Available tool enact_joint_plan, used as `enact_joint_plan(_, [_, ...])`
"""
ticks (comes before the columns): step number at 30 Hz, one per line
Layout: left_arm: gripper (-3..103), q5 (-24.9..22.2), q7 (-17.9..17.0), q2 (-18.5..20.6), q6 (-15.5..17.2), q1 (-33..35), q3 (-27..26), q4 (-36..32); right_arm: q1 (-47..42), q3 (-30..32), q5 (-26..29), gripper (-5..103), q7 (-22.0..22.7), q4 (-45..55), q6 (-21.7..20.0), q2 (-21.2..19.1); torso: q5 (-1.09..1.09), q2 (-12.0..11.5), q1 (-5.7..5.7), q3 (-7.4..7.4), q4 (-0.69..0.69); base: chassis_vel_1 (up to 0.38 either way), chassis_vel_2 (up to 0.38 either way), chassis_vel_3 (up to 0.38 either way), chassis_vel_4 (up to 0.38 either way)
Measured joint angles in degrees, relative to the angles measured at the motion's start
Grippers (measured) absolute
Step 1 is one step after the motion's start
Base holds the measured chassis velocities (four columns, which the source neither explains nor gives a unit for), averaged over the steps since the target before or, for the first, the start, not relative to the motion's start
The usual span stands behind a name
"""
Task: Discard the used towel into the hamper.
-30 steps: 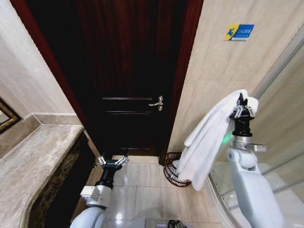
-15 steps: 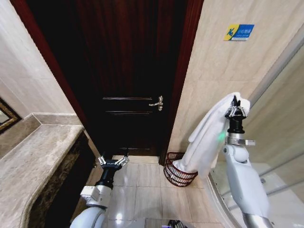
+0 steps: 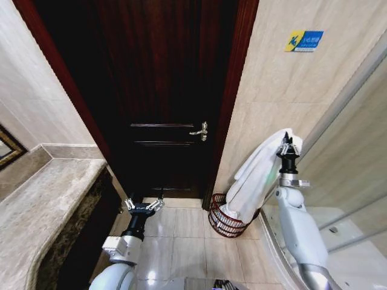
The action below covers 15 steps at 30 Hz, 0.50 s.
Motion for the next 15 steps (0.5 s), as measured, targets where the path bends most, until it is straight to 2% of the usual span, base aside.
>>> enact_joint_plan(15, [100,0.0,0.0,0.01,0.0,0.0,0.0,0.0,2.26,-1.35,1.62,2,-1.63,-7.45,1.09,2.58,-0.01,0.0,0.0,0.0,0.0,0.0,0.0,0.0,0.0])
